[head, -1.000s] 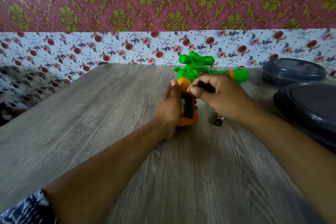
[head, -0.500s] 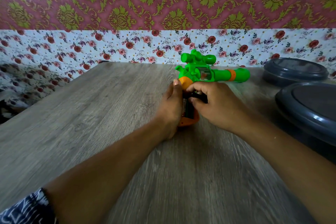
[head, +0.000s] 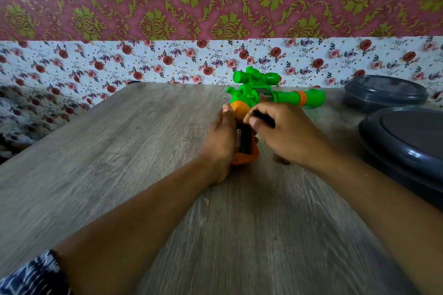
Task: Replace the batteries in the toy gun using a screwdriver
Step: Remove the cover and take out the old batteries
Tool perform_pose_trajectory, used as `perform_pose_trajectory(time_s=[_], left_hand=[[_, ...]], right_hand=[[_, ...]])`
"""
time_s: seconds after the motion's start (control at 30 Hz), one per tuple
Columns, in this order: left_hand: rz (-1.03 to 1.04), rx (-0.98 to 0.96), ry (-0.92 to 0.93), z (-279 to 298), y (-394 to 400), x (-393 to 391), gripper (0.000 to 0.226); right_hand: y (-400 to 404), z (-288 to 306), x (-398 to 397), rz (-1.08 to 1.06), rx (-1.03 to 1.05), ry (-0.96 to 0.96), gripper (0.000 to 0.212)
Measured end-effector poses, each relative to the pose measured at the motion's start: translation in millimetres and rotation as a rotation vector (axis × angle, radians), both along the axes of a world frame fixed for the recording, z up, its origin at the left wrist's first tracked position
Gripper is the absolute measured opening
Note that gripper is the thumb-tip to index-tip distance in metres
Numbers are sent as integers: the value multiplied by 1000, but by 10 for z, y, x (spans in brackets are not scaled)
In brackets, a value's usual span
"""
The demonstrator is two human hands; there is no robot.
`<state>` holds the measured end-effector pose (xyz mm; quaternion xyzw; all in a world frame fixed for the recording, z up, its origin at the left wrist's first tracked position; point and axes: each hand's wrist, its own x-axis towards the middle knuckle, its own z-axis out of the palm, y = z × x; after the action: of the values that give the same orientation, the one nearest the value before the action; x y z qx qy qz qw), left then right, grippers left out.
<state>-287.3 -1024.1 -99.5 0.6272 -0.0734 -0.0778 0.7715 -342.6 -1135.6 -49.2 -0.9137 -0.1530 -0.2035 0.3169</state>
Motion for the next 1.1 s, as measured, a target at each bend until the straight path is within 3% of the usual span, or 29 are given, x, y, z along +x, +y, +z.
perform_pose_trajectory(time_s=[0.17, 0.27, 0.43, 0.6, 0.73, 0.9, 1.1], left_hand=[[-45, -18, -12, 2, -3, -16, 56], [-42, -25, 7, 10, -5, -23, 59], [-32, -24, -3, 30, -2, -47, 58], [-30, -42, -31, 40, -19, -84, 55], [-32, -34, -97, 54, -24, -129, 42], [-29, -25, -104, 78, -27, -169, 35], [-35, -12, -68, 93, -10, -178, 40]], right_hand=[[-124, 134, 15, -13, 193, -133, 16], [-116, 135, 3, 82, 378, -100, 17], [-53, 17, 35, 118, 359, -90, 26], [-17, -59, 39, 153, 275, -97, 11], [-12, -70, 45, 132, 291, -90, 13], [19, -52, 48, 127, 673, 47, 23], [-31, -38, 71, 106, 949, 222, 25]])
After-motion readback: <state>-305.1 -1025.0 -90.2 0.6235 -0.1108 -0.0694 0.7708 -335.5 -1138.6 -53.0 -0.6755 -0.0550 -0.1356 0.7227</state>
